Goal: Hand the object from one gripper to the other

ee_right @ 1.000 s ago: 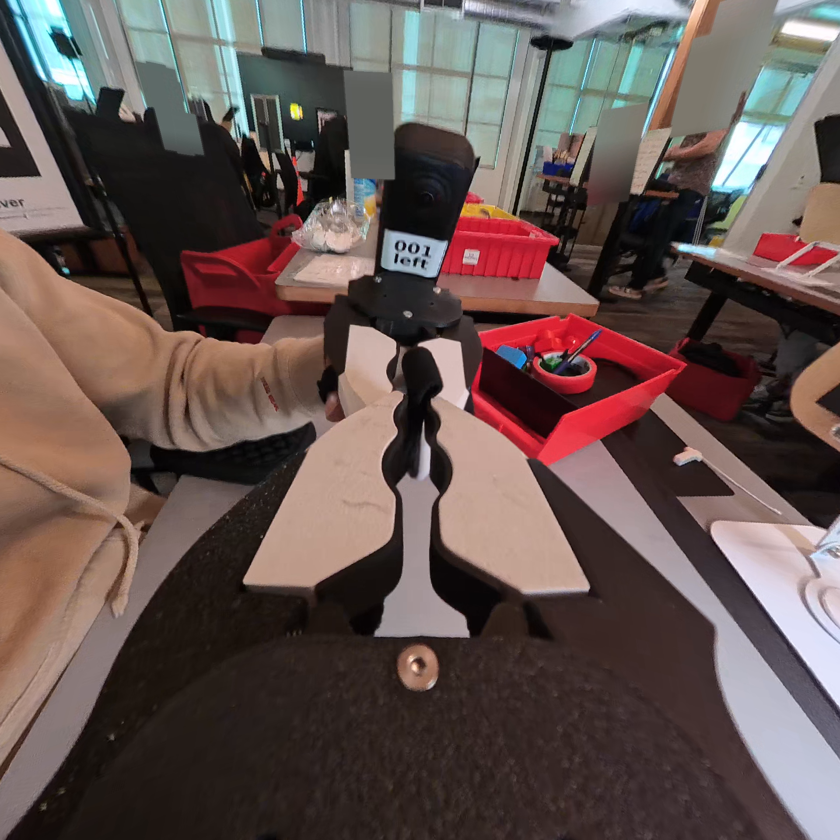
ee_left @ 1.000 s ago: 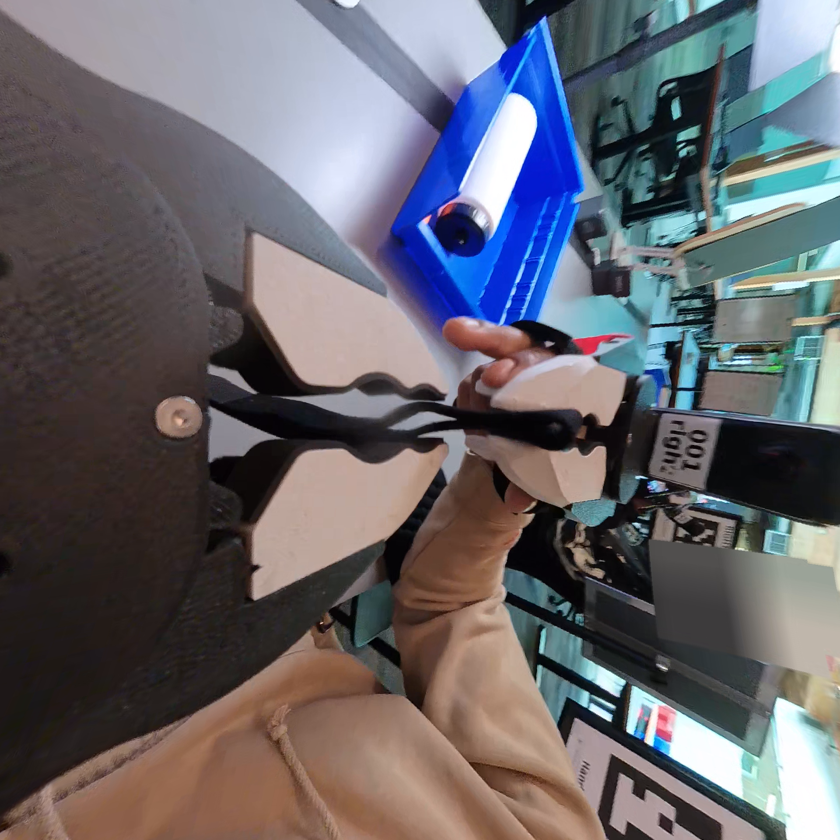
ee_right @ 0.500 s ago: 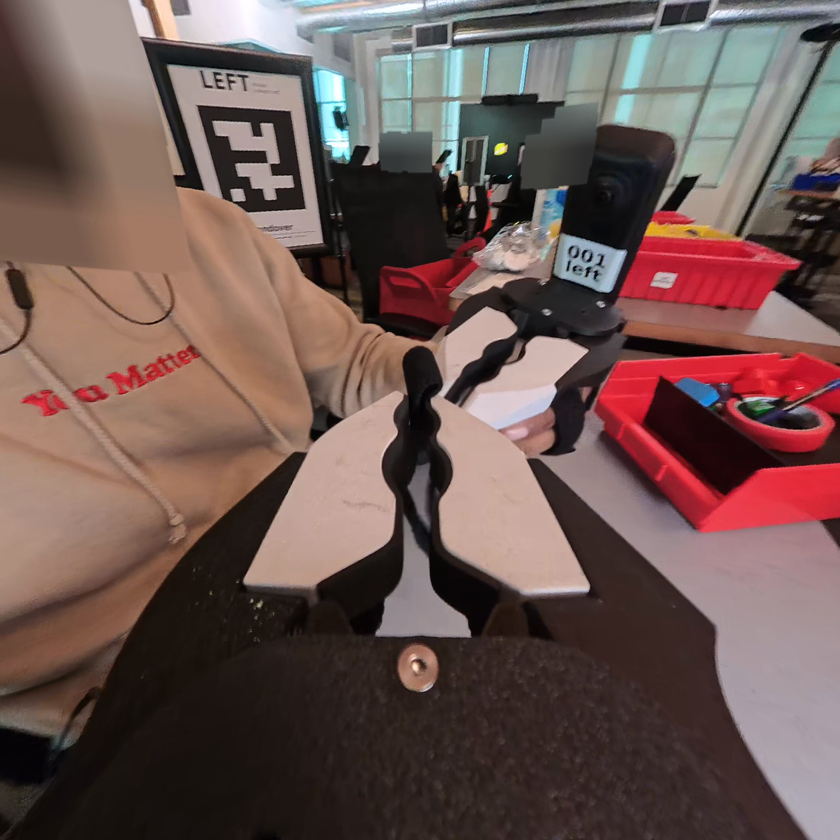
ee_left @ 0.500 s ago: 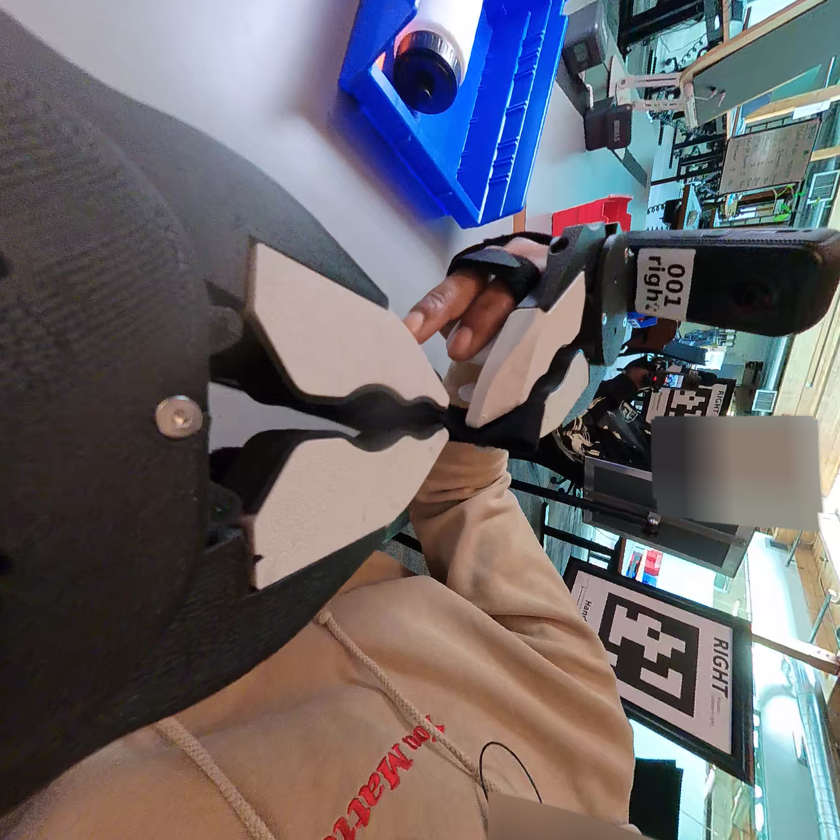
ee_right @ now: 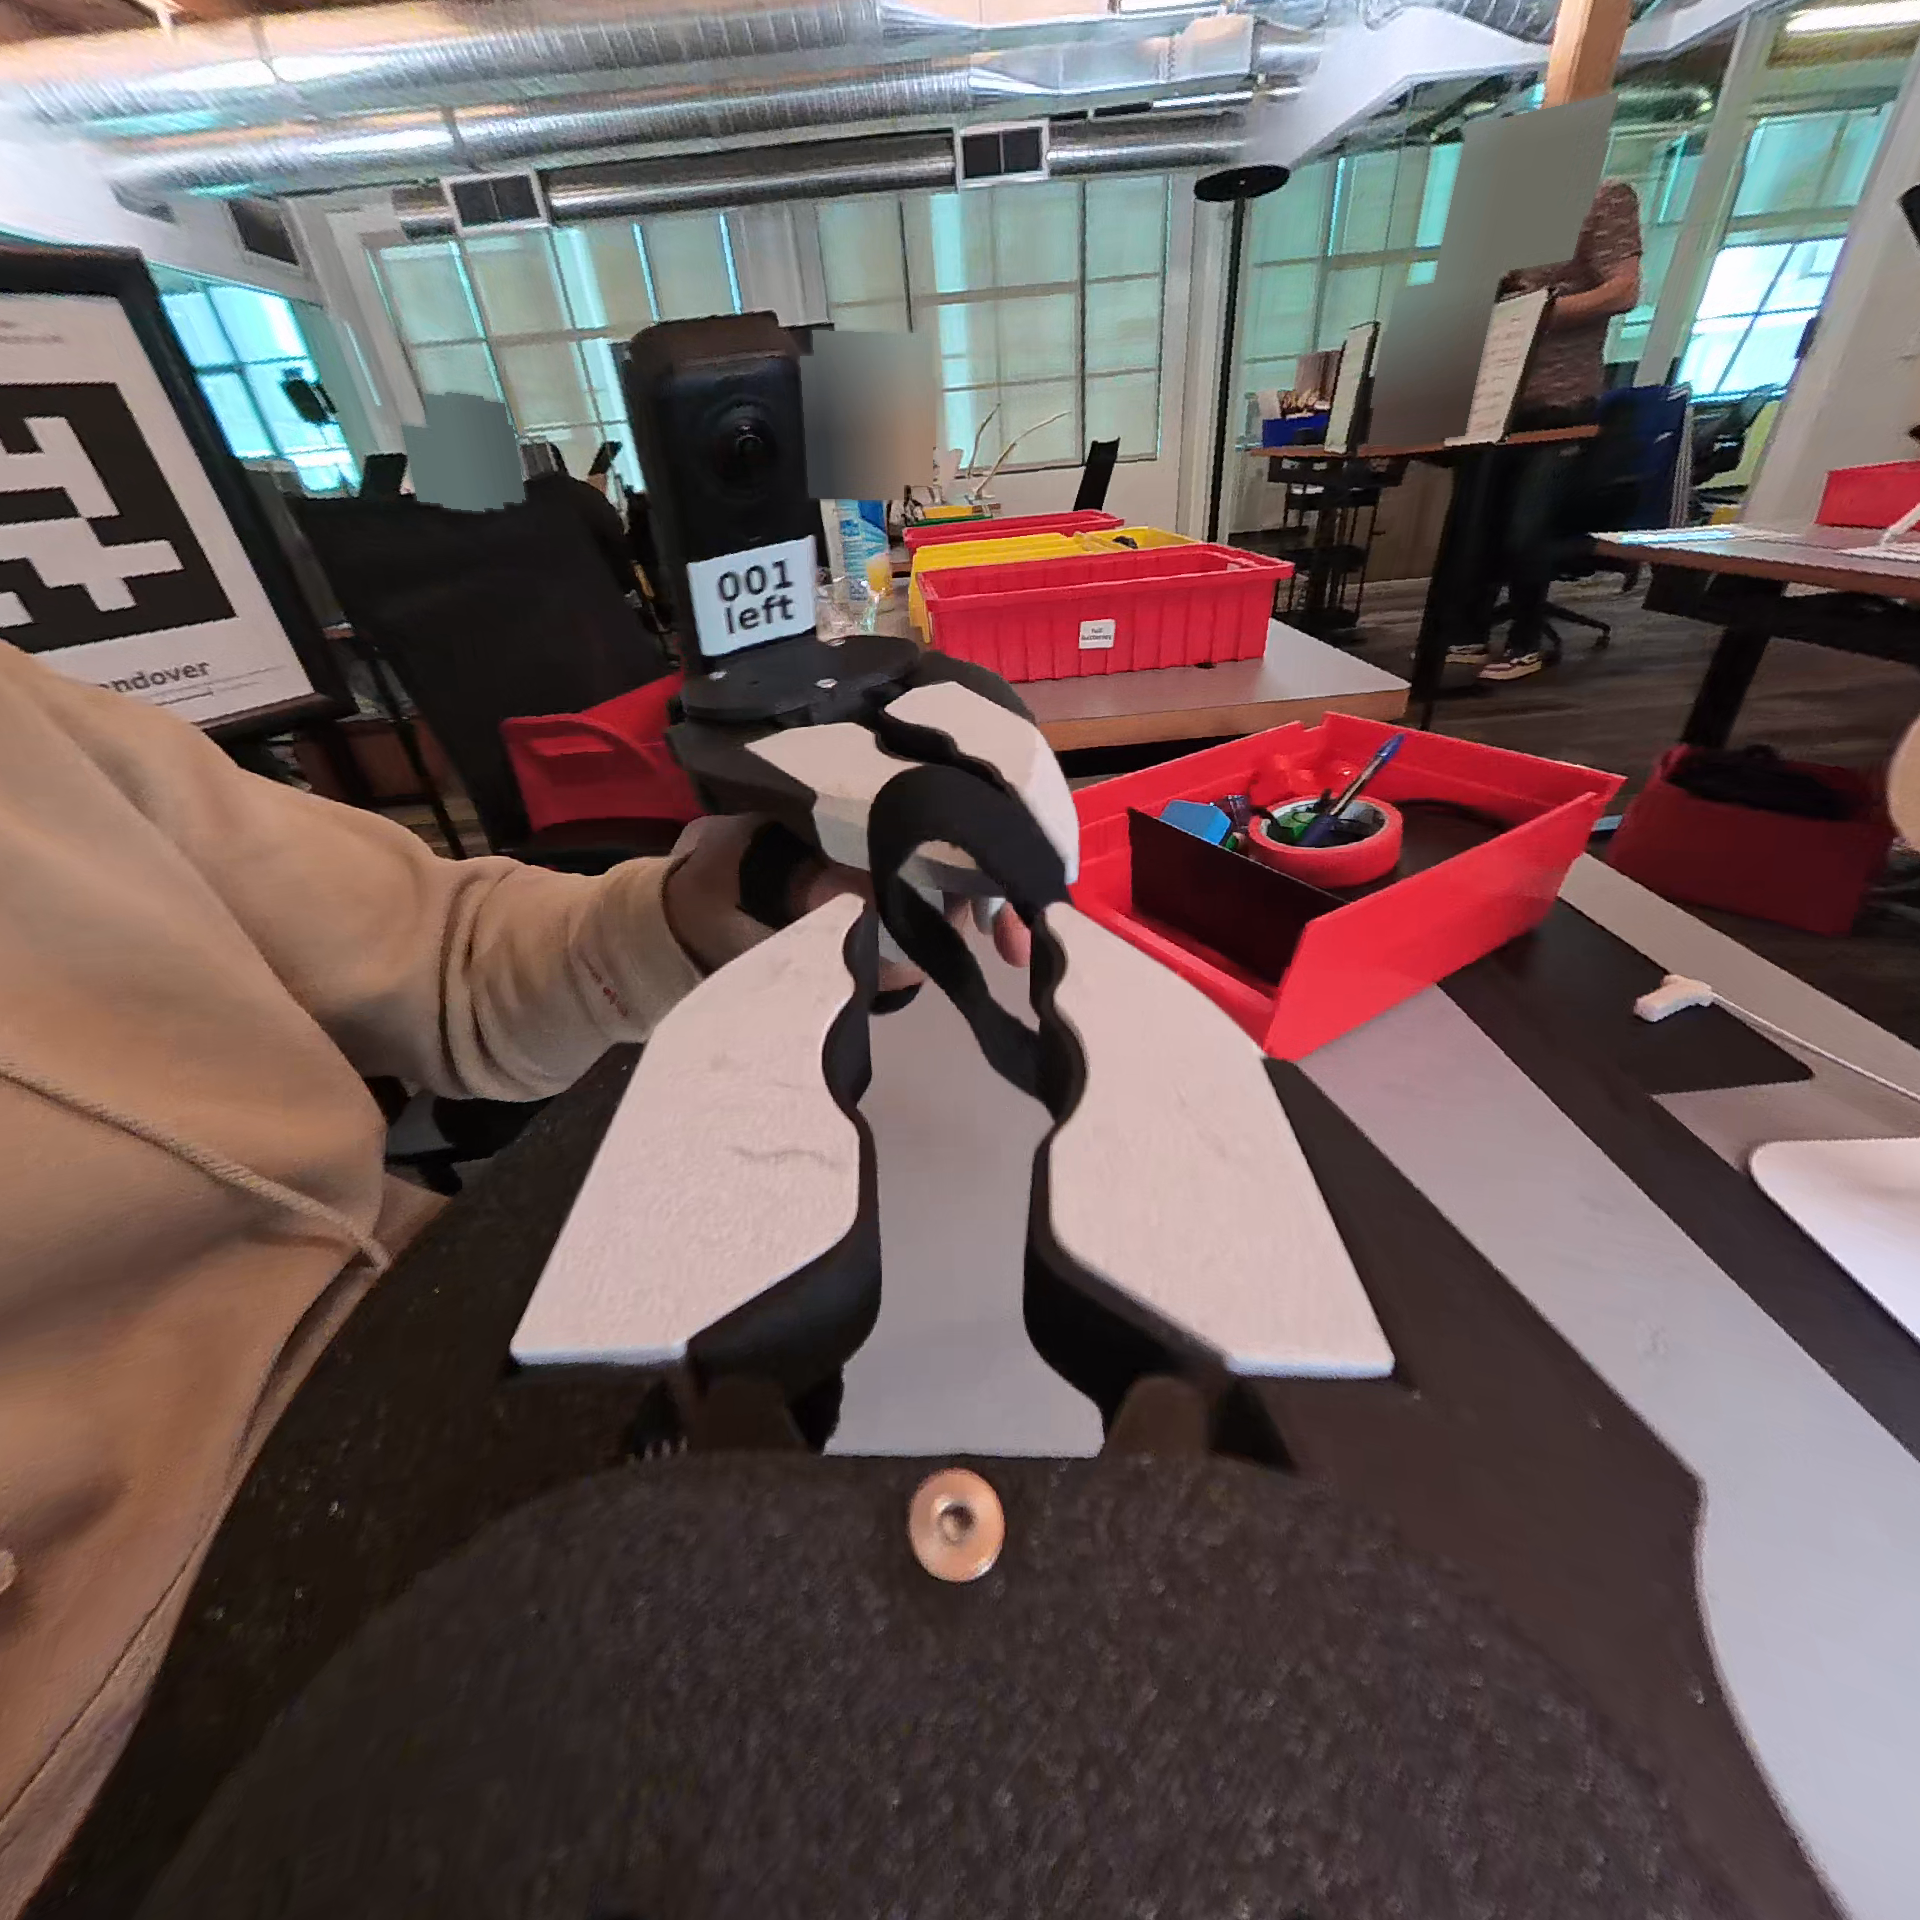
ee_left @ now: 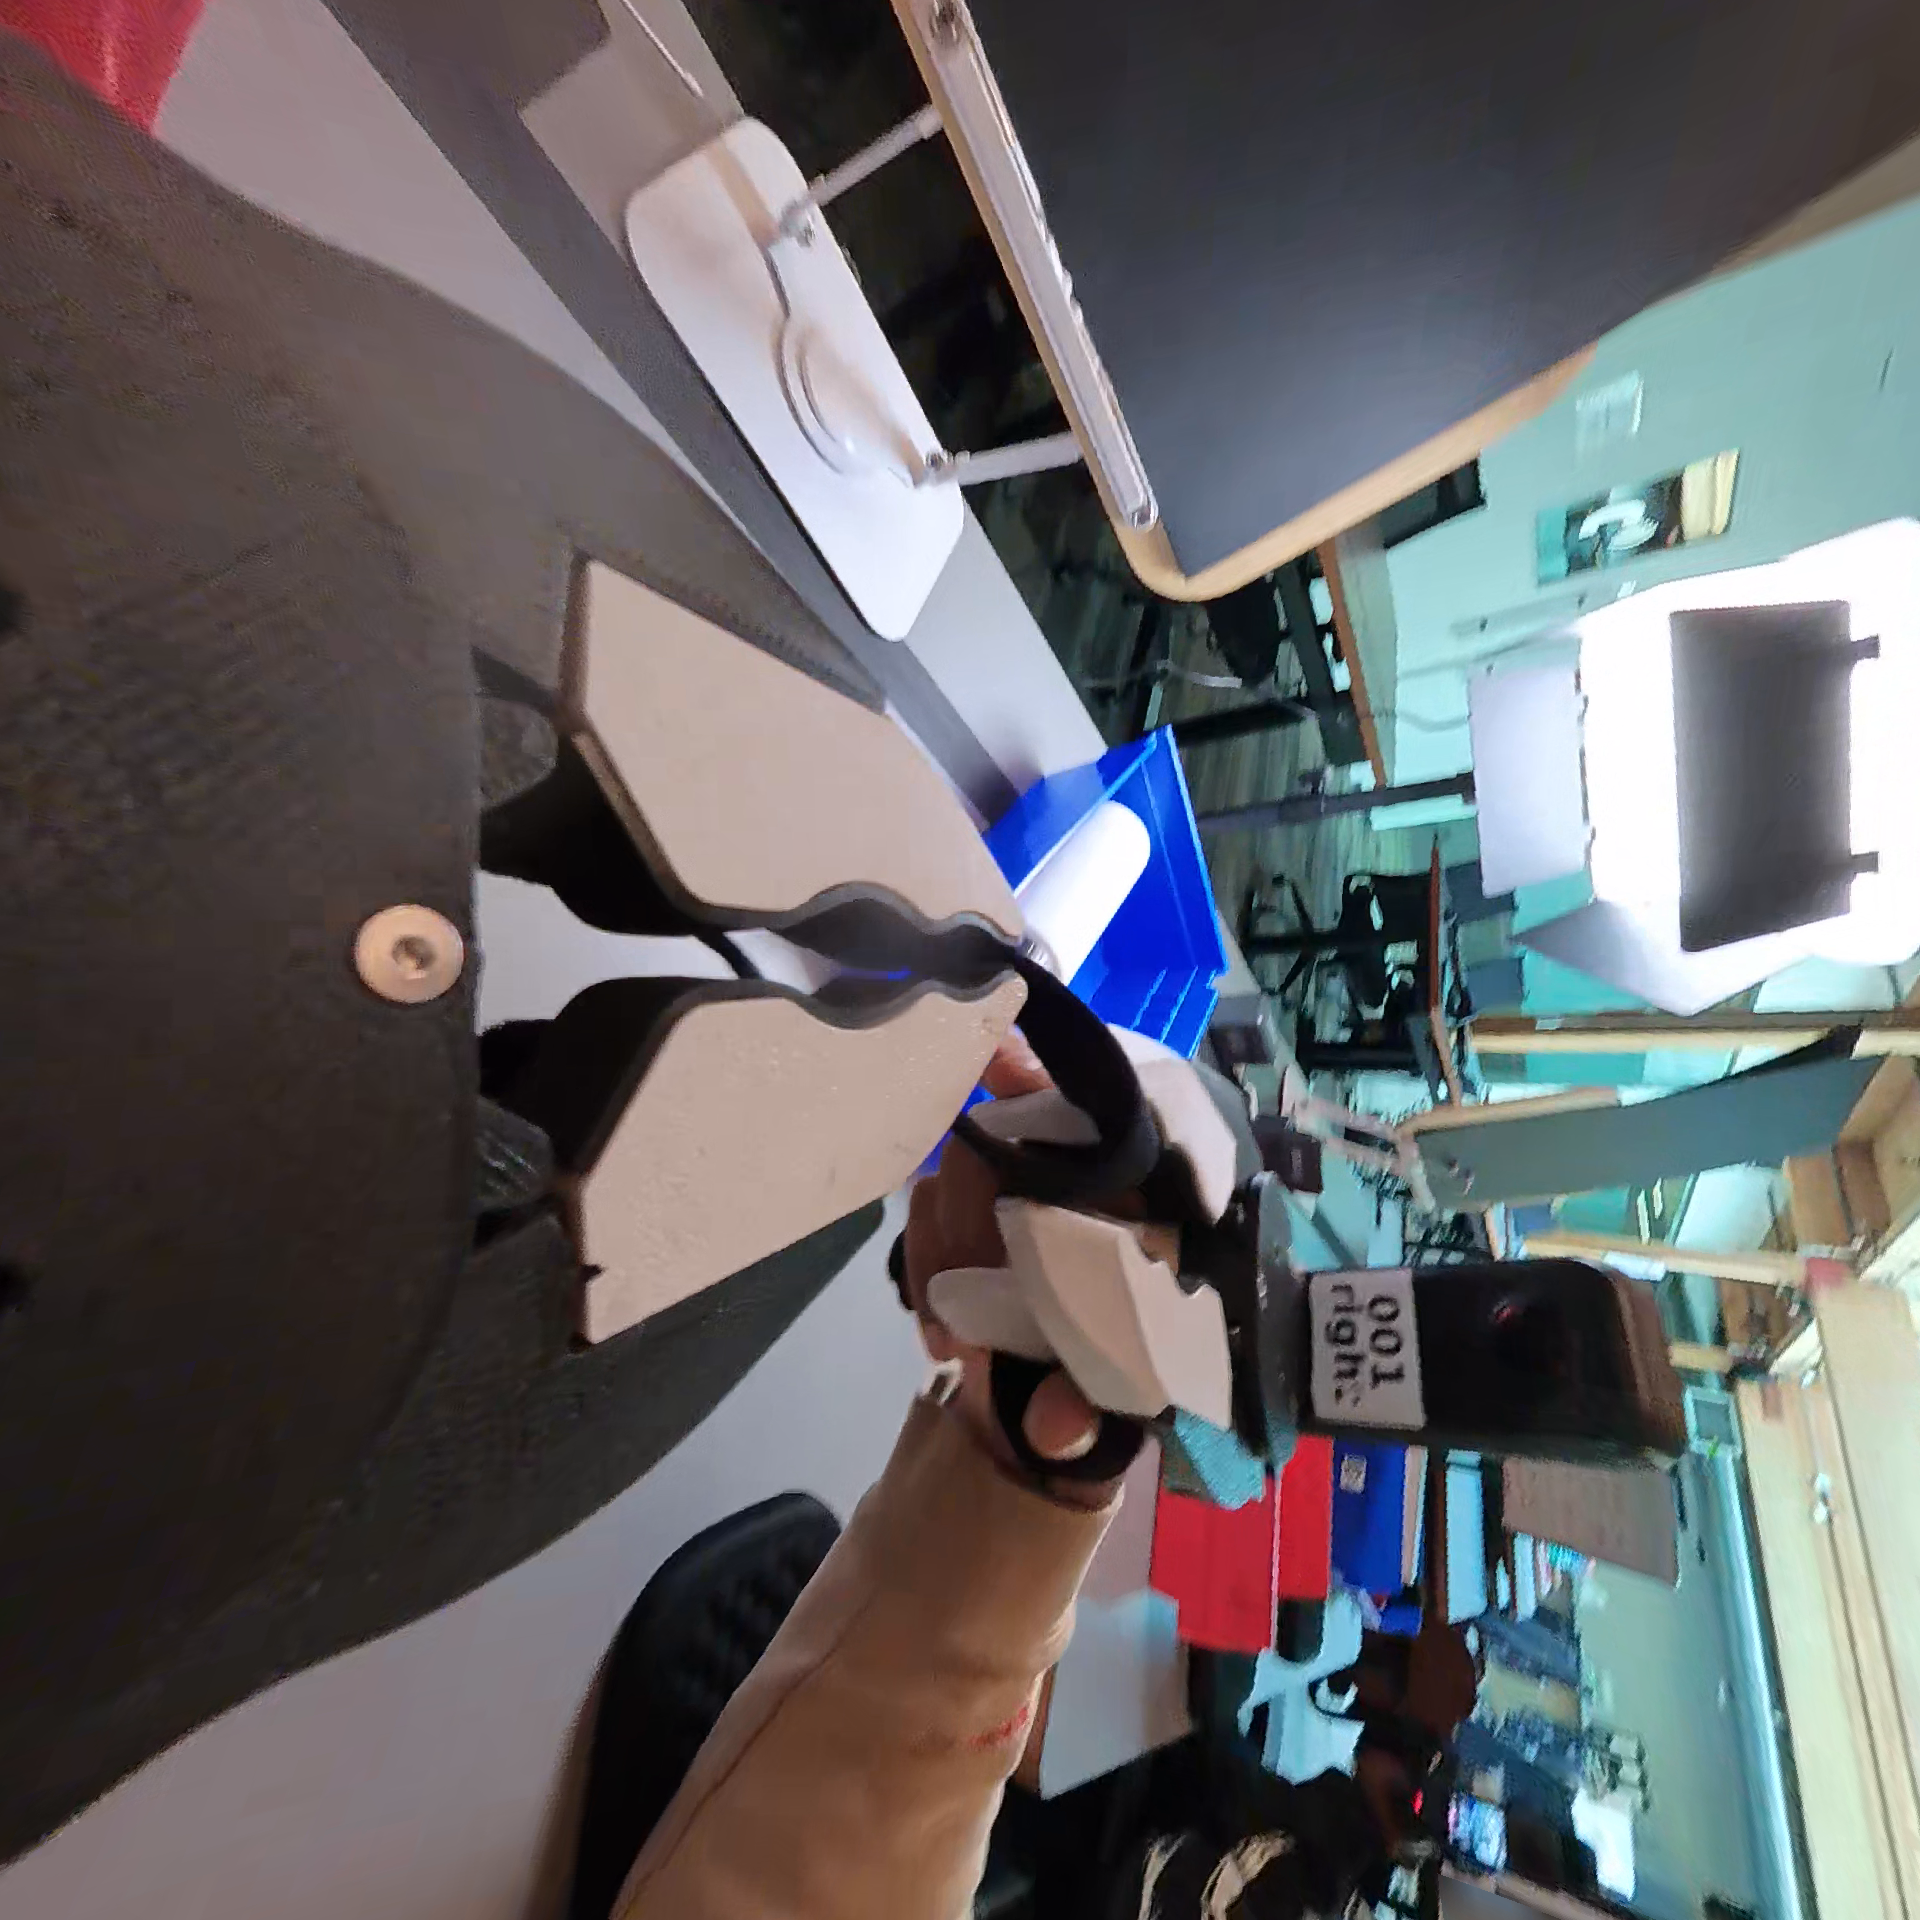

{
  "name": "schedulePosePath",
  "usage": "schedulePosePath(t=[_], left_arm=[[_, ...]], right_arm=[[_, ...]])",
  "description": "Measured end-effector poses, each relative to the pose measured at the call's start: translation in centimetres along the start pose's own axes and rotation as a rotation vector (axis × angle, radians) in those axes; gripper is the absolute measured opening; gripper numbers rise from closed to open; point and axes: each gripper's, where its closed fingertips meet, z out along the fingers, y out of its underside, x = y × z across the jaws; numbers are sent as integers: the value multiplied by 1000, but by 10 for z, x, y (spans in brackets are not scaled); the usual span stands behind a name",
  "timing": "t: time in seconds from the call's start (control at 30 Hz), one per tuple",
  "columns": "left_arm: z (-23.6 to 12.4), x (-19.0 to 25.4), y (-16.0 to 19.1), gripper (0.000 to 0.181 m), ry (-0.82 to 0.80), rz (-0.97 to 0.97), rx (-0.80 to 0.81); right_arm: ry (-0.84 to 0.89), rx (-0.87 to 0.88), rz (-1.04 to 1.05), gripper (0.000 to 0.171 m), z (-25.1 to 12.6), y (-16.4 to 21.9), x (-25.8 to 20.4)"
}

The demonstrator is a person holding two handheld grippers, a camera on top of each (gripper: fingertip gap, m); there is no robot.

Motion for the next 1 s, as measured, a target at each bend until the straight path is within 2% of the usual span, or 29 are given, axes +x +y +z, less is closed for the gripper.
schedulePosePath(t=[0.2, 0.23, 0.3, 0.37, 0.43, 0.5, 0.6, 0.7, 0.87, 1.0], left_arm=[[-5, -18, -6, 1, -129, 3, 61], [-5, -18, -5, 1, -141, 13, 59], [-4, -21, -3, 1, -165, 56, 41], [-3, -28, 7, 1, -171, 123, -35], [0, -16, 30, 2, 22, 123, -182], [-6, 5, 32, 2, 217, 106, -175], [-9, 2, 44, 3, 205, 216, -266], [-10, 6, 57, 17, 186, 358, -353], [-1, 44, 55, 35, 247, 524, -327], [0, 67, 71, 38, 335, 641, -359]], right_arm=[[43, 24, 4, 29, 14, 7, 6], [21, 37, 10, 26, 17, 8, 3], [-33, 12, -4, 3, 22, 12, -7], [-106, -60, -39, 2, 16, 15, -20], [-114, -144, -66, 2, -3, 14, -23], [-102, -272, -62, 2, -25, 24, -21], [-105, -425, -63, 2, -51, 44, -21], [-147, -497, -14, 2, -59, 58, -25], [-241, -625, 45, 2, -47, 89, -36], [-330, -685, 81, 2, -31, 109, -49]])
